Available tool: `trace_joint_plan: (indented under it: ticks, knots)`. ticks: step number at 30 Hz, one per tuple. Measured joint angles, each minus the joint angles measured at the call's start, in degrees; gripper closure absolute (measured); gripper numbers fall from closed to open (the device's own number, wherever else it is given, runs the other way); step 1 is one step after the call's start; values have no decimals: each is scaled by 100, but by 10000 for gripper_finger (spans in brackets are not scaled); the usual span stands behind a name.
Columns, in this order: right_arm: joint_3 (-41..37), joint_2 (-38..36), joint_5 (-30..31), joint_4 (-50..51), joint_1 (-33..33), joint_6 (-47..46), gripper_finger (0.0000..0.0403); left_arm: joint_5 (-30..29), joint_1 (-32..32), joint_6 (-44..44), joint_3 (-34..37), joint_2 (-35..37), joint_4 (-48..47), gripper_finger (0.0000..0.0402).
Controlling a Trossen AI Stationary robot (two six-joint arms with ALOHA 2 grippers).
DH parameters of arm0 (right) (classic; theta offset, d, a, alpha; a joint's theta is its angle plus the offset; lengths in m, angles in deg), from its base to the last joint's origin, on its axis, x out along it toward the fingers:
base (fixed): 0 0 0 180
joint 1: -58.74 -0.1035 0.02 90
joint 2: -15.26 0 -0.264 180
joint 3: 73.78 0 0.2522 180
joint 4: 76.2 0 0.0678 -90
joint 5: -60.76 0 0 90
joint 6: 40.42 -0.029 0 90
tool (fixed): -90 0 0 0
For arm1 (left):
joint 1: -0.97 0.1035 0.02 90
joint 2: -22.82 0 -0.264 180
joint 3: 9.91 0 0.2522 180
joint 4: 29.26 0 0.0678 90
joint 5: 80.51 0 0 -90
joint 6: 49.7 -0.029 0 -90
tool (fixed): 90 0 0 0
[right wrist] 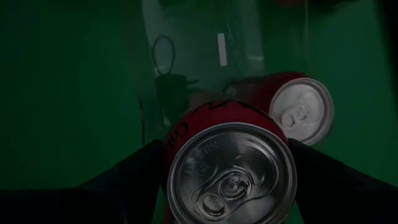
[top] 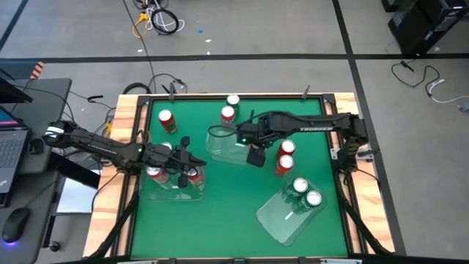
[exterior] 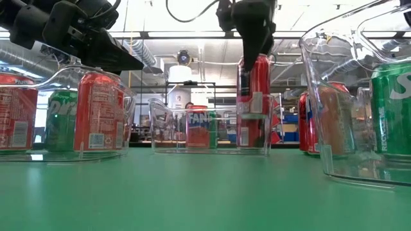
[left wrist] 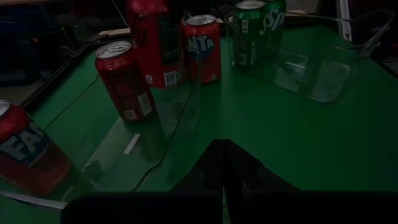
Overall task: Sort soda cans
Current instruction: Put the top red black soda can into the top transparent bin
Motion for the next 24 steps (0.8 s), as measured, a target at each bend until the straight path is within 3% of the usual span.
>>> trace_joint_plan:
  ticks: [24]
  knots:
    - [-18,810,-105,-252,74,172,118,0,0,24,-2,0,-52,400]
